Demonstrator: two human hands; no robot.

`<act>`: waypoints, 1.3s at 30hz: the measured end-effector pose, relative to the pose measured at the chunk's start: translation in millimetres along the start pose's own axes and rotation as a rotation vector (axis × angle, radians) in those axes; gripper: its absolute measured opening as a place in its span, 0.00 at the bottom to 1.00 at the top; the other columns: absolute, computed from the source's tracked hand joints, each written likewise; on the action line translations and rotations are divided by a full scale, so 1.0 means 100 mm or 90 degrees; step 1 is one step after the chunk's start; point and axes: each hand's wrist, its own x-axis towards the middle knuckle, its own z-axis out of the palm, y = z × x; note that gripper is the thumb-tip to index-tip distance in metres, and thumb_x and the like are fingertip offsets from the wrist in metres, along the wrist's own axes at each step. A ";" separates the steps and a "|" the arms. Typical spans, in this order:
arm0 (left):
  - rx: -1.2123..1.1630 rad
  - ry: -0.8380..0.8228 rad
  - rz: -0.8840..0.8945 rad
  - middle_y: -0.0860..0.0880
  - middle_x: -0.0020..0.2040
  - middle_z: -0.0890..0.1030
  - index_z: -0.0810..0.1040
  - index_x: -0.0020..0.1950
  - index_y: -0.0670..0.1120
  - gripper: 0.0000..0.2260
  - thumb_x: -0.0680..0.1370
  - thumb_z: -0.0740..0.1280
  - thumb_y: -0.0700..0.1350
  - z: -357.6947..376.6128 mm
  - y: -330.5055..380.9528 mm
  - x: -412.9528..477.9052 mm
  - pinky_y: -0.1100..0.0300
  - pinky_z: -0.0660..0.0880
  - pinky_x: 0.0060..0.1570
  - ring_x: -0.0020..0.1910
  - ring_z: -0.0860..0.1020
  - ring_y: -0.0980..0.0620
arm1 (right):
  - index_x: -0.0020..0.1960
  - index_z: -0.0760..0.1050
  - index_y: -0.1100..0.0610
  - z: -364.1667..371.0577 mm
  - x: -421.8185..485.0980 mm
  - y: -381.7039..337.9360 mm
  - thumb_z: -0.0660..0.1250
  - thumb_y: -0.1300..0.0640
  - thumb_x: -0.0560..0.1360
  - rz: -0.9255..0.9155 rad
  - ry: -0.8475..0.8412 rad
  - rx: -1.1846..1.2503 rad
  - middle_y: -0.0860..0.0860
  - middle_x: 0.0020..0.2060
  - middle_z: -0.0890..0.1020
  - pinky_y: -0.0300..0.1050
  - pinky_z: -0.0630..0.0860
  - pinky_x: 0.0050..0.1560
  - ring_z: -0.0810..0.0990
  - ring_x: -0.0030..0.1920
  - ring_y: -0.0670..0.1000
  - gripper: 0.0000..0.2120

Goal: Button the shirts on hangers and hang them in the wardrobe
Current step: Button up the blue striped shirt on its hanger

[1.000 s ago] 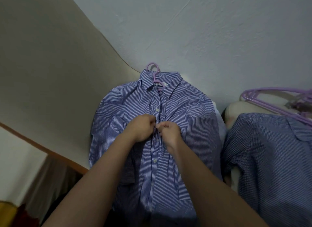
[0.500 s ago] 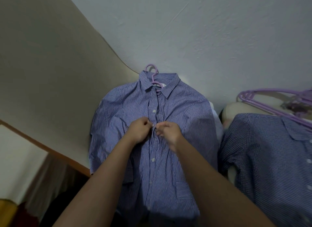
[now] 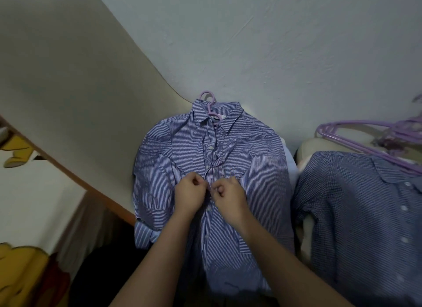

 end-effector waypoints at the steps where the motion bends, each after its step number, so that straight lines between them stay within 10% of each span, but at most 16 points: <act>1: 0.001 0.003 0.002 0.49 0.38 0.81 0.77 0.39 0.47 0.06 0.75 0.71 0.40 -0.03 0.02 0.02 0.56 0.73 0.45 0.43 0.80 0.45 | 0.52 0.80 0.59 0.00 -0.02 0.01 0.67 0.61 0.78 0.003 -0.012 -0.015 0.51 0.48 0.70 0.31 0.62 0.40 0.68 0.36 0.39 0.04; 6: 0.116 0.046 0.085 0.45 0.42 0.81 0.76 0.49 0.45 0.03 0.81 0.66 0.43 -0.17 0.13 0.03 0.52 0.75 0.43 0.42 0.79 0.42 | 0.55 0.77 0.56 -0.04 -0.05 0.09 0.67 0.55 0.79 0.032 -0.063 -0.081 0.51 0.51 0.69 0.35 0.64 0.33 0.69 0.36 0.42 0.06; 15: 0.231 0.003 0.082 0.44 0.44 0.83 0.78 0.47 0.46 0.08 0.78 0.67 0.50 -0.10 0.10 -0.25 0.54 0.75 0.44 0.46 0.81 0.42 | 0.40 0.74 0.49 0.07 0.09 -0.05 0.68 0.56 0.75 0.124 -0.038 -0.093 0.53 0.46 0.79 0.50 0.79 0.51 0.80 0.47 0.58 0.07; 25: 0.162 0.142 0.126 0.48 0.41 0.80 0.77 0.45 0.45 0.06 0.79 0.65 0.47 0.00 0.06 -0.28 0.53 0.75 0.40 0.40 0.78 0.46 | 0.41 0.72 0.49 0.17 0.11 -0.13 0.64 0.57 0.76 0.198 -0.023 -0.091 0.50 0.49 0.80 0.57 0.67 0.62 0.77 0.53 0.54 0.05; 39: -0.225 0.062 -0.041 0.47 0.33 0.79 0.82 0.37 0.43 0.04 0.72 0.73 0.37 0.11 -0.20 -0.24 0.61 0.71 0.37 0.33 0.73 0.55 | 0.37 0.79 0.60 -0.03 0.19 0.01 0.72 0.69 0.73 0.261 -0.088 0.329 0.52 0.32 0.80 0.36 0.73 0.35 0.75 0.33 0.46 0.08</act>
